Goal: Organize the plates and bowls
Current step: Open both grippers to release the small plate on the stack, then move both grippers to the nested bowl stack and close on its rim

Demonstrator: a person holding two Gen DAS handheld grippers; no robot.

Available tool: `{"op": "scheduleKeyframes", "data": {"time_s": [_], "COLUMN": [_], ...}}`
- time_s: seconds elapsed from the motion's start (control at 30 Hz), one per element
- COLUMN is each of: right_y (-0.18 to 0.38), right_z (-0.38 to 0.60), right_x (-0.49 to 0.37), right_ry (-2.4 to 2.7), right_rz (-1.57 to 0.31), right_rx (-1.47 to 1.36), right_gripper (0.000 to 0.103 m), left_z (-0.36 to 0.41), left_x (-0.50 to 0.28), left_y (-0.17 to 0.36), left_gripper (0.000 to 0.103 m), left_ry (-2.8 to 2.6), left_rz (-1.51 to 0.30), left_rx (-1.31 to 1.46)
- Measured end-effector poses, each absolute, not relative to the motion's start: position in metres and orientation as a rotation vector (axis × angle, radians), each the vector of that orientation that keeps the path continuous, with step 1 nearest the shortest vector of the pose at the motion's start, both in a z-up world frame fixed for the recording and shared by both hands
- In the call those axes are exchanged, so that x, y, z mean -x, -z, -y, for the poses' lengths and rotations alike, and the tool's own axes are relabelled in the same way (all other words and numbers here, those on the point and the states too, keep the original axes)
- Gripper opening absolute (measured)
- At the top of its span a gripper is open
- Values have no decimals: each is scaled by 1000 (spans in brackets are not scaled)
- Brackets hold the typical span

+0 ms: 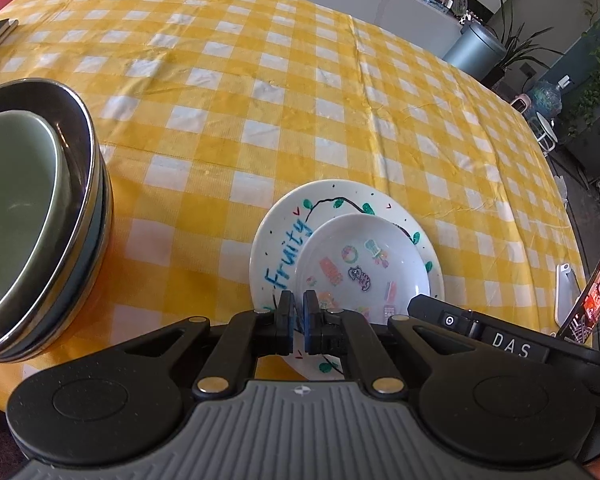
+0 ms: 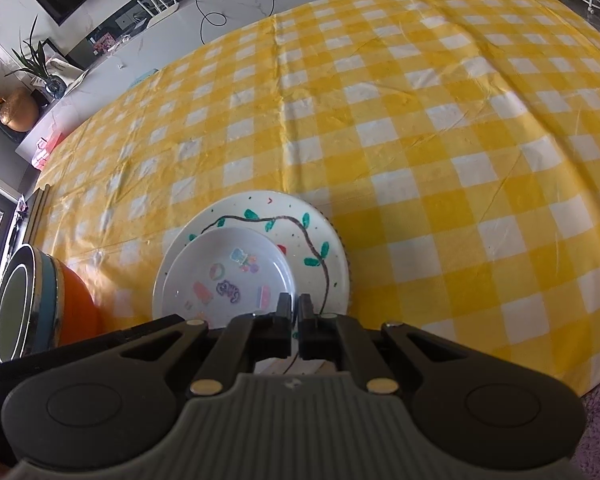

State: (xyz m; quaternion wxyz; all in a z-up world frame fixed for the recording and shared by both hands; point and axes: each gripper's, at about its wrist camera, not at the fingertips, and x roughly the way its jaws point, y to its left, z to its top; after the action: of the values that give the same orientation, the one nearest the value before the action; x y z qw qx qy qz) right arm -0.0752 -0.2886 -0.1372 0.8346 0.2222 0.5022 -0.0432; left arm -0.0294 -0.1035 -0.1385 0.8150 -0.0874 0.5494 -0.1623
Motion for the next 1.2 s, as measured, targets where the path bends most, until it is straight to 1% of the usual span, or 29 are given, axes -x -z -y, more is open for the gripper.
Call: {"op": "scheduleKeyframes", "data": {"time_s": [0.3,0.4,0.43,0.47,0.5,0.53,0.57,0.6,0.63,0.67,0.93,1.0,1.07,1.2], "right_y": [136,136,136,135,134,134,133,133,132,130,116,112,107,95], "right_z": [285,283,282,282,281,280,280,280,280,281,278,277,275,269], "right_x": [73,72,72,72,71,71,71,71,72,72,74,75,76,75], "right_ry": [104,106,107,109,110,110,111,113,114,114,126,127,126,126], "right_rz": [-1057,-1051,-1049,-1046,-1044,-1043,-1042,-1038,-1031,-1025,-981,-971,-961,-942], "right_rx": [-412,-385,-376,-368,-358,-350,-347,-347,-348,-347,-304,-293,-289,-275], "right_gripper": [0,2,4,4,5,6,11,15,22,27,36,40,48,54], "left_z": [112,113,113,113,113,112,112,112,112,113,109,107,103,94], "left_x": [29,28,28,28,28,27,27,28,28,28,29,29,29,31], "left_y": [138,138,138,138,138,138,137,136,135,134,123,119,112,93], "left_gripper": [5,6,8,14,17,20,23,24,25,28,35,38,40,44], "left_ry": [363,367,365,366,370,374,376,378,379,378,378,376,374,363], "left_rz": [-1164,-1161,-1163,-1165,-1165,-1163,-1160,-1158,-1156,-1152,-1137,-1142,-1141,-1105], "left_rx": [144,136,134,133,136,141,144,142,136,128,113,110,113,106]}}
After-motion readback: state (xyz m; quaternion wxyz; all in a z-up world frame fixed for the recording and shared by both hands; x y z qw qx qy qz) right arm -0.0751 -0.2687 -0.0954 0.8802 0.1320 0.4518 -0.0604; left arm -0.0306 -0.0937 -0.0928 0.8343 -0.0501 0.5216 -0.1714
